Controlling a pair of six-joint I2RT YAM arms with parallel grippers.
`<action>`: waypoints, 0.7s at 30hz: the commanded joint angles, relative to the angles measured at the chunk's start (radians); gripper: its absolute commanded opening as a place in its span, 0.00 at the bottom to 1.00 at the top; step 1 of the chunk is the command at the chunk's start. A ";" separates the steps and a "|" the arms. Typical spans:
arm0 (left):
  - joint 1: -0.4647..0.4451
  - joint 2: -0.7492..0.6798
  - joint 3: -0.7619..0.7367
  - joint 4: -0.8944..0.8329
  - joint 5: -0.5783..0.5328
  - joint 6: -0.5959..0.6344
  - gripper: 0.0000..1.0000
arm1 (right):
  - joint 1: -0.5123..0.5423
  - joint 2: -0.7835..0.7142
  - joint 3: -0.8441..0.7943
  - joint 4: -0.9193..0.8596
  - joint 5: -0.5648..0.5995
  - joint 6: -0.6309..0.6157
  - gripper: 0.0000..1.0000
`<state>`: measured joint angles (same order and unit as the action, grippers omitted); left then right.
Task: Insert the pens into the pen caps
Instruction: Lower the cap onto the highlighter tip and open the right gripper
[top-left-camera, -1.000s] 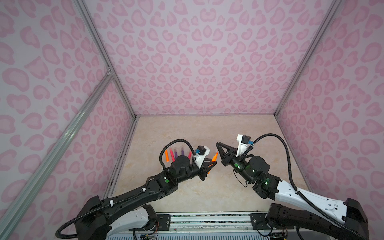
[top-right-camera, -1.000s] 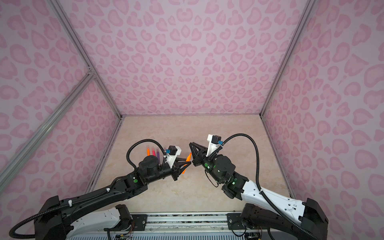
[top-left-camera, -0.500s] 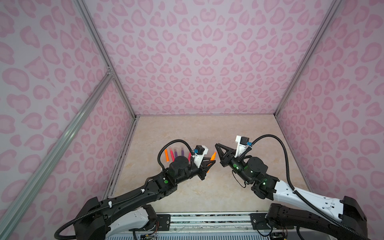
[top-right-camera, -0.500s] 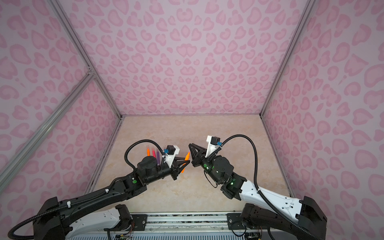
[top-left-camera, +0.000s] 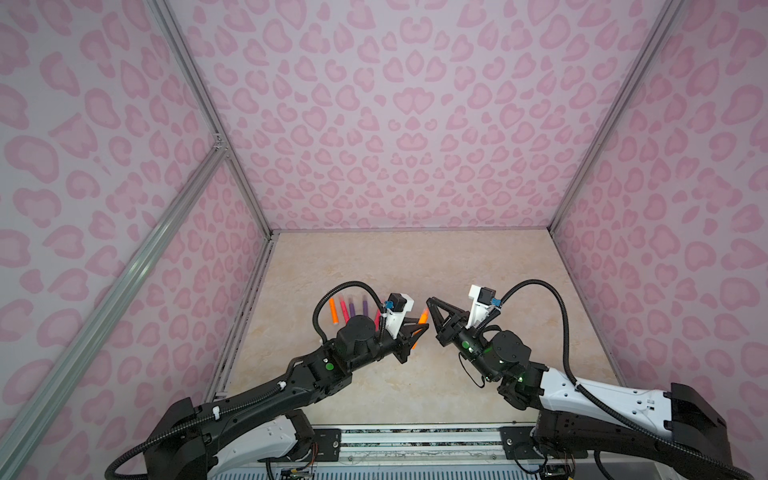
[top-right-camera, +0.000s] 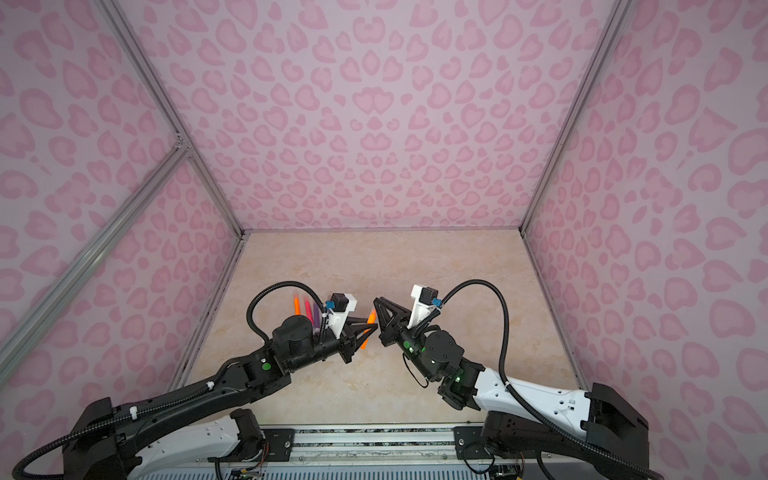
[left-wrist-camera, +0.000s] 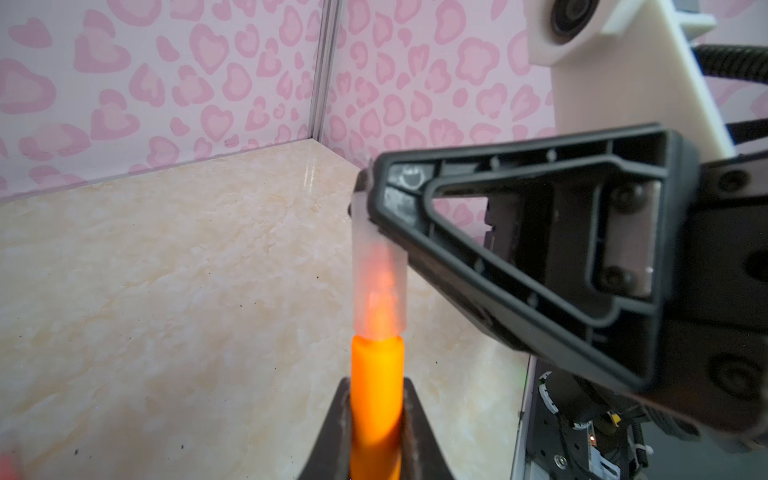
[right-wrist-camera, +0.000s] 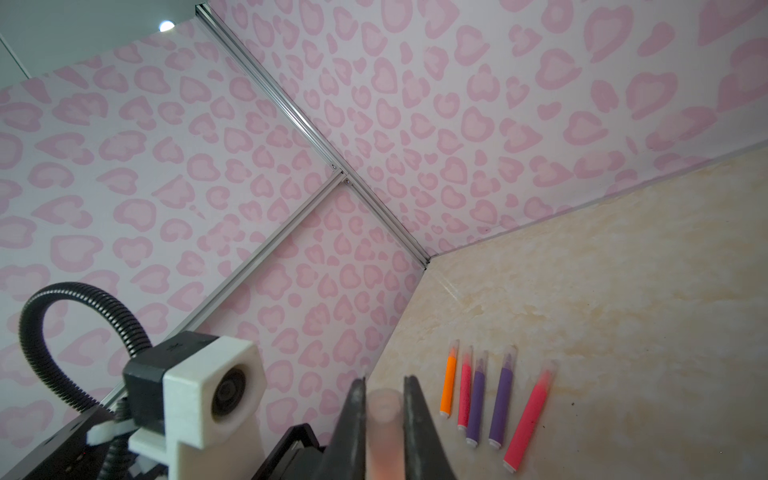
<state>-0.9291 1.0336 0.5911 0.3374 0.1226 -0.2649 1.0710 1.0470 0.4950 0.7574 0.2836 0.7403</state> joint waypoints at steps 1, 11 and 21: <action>0.003 -0.013 -0.005 0.091 -0.026 -0.010 0.03 | 0.018 0.007 -0.025 0.087 -0.029 -0.014 0.00; 0.002 -0.032 -0.016 0.100 -0.011 -0.004 0.03 | 0.027 0.051 0.049 -0.020 -0.048 -0.018 0.10; 0.003 -0.021 -0.016 0.103 0.002 0.006 0.03 | 0.024 0.018 0.071 -0.107 -0.043 -0.052 0.38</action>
<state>-0.9283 1.0061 0.5705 0.3836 0.1135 -0.2680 1.0950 1.0824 0.5629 0.6872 0.2573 0.7132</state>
